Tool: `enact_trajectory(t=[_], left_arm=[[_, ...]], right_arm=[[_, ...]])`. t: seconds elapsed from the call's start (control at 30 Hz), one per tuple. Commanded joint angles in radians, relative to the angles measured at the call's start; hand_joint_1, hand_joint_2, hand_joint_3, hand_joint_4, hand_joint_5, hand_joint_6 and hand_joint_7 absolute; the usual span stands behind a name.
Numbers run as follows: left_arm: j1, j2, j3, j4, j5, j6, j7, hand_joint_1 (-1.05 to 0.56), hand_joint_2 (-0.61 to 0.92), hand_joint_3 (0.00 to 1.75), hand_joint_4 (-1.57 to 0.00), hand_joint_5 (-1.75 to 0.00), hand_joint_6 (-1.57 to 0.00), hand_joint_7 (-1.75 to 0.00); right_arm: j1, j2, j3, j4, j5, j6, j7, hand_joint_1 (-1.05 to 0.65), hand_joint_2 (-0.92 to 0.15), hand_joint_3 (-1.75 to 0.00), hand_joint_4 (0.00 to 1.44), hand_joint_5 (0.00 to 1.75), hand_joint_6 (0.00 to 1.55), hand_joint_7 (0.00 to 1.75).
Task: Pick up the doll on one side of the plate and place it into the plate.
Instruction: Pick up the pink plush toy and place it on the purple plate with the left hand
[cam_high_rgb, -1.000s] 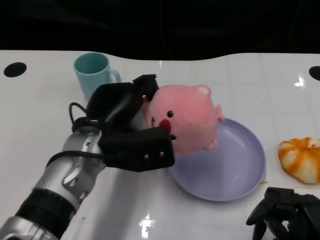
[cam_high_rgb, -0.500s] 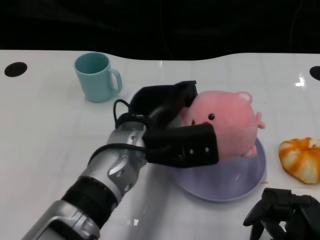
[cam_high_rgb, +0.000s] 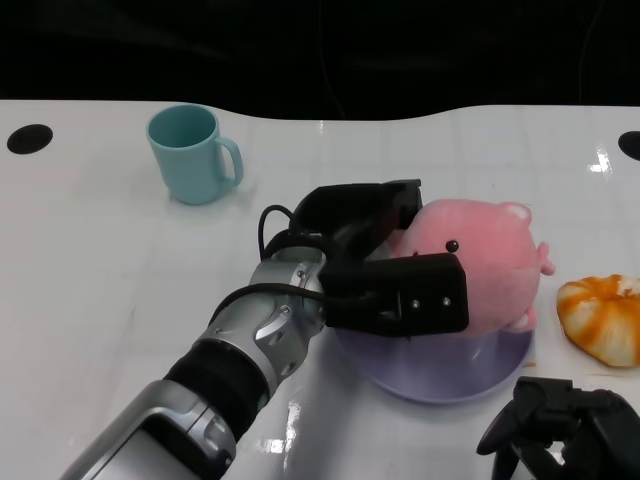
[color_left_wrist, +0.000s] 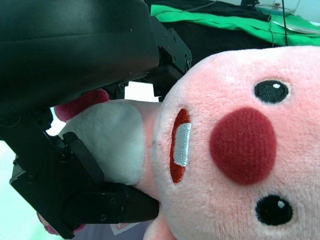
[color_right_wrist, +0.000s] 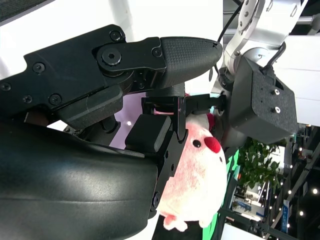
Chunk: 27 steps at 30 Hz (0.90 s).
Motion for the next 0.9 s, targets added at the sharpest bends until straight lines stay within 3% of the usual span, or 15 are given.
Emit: enact_trajectory(t=[0.03,0.07,0.13,0.17,0.2,0.27,0.37,0.5,0.6,0.9], left_arm=[[-0.03,-0.001,0.019,0.003,-0.031,-0.004,-0.034,-0.22,0.56,0.77,-0.79,-1.75,-1.0,-0.61],[-0.027,0.002,0.017,-0.006,-0.033,-0.004,-0.039,-0.23,0.57,0.74,-0.78,-1.74,-1.01,-0.5],[-0.02,0.013,0.01,-0.029,-0.033,-0.008,-0.059,-0.27,0.71,0.51,-0.72,-1.73,-0.96,-0.24],[-0.017,0.022,0.002,-0.041,-0.03,-0.015,-0.078,-0.37,0.82,0.35,-0.54,-1.43,-0.77,-0.11],[-0.015,0.032,-0.006,-0.052,-0.026,-0.022,-0.098,-0.43,0.87,0.29,-0.48,-1.14,-0.64,-0.06],[-0.013,0.051,-0.022,-0.077,-0.021,-0.027,-0.145,-0.57,0.91,0.3,-0.34,-0.69,-0.35,-0.01],[-0.01,0.074,-0.051,-0.108,0.006,-0.019,-0.179,-0.76,0.92,0.36,-0.09,-0.41,-0.15,0.0],[-0.005,0.092,-0.074,-0.148,0.036,0.003,-0.203,-0.9,0.92,0.44,0.0,-0.14,-0.07,-0.01],[0.001,0.105,-0.082,-0.18,0.045,0.011,-0.218,-0.98,0.92,0.47,0.0,-0.01,-0.04,-0.01],[0.053,0.153,-0.077,-0.306,0.051,0.018,-0.248,-1.05,0.92,0.54,0.0,0.0,0.0,0.0]], right_arm=[[0.007,-0.008,-0.006,-0.001,0.002,-0.01,-0.006,-0.98,-0.92,-0.39,0.99,1.37,0.98,1.06],[0.008,-0.008,-0.005,-0.003,0.003,-0.008,-0.005,-0.98,-0.92,-0.39,0.98,1.37,0.98,1.06],[0.008,-0.008,-0.005,-0.003,0.005,-0.01,-0.004,-0.98,-0.92,-0.39,0.98,1.37,0.98,1.06],[0.008,-0.009,-0.005,-0.001,0.007,-0.013,-0.002,-0.97,-0.92,-0.39,0.98,1.38,0.98,1.06],[0.007,-0.009,-0.005,0.0,0.009,-0.016,0.0,-0.97,-0.92,-0.38,0.98,1.38,0.97,1.06],[0.006,-0.009,-0.006,0.003,0.012,-0.019,0.002,-0.96,-0.92,-0.39,0.98,1.38,0.97,1.06],[0.007,-0.009,-0.007,0.002,0.015,-0.014,0.003,-0.96,-0.92,-0.39,0.97,1.38,0.97,1.06],[0.008,-0.009,-0.007,-0.003,0.01,-0.009,-0.001,-0.97,-0.92,-0.38,0.98,1.38,0.97,1.07],[0.007,-0.01,-0.008,-0.001,0.007,-0.013,-0.003,-0.96,-0.92,-0.39,0.98,1.38,0.97,1.07],[0.004,-0.015,-0.011,0.009,0.01,-0.033,0.002,-0.94,-0.92,-0.42,0.96,1.4,0.95,1.08]])
